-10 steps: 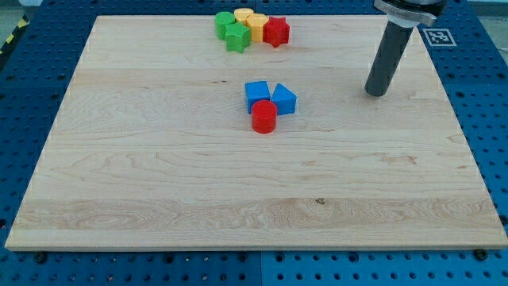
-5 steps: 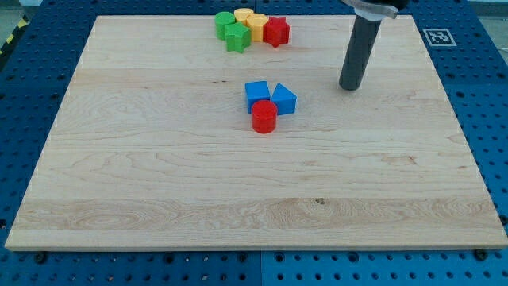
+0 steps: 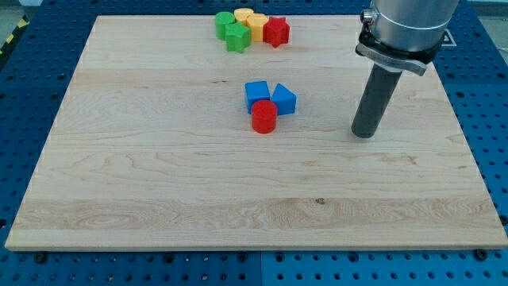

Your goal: Nudge the red star and yellow hexagon a bit left

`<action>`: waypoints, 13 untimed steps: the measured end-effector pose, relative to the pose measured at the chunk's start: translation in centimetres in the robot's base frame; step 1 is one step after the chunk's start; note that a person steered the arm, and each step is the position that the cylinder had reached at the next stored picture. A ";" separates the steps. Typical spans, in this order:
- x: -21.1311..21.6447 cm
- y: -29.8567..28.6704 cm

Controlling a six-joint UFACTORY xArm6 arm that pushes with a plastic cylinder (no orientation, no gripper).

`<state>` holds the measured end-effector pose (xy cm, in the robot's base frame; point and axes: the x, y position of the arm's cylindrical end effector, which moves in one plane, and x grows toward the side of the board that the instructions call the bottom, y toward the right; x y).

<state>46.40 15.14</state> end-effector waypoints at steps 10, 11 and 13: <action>9.7 -4.5; 9.7 -6.6; 9.2 -11.5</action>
<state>55.64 3.65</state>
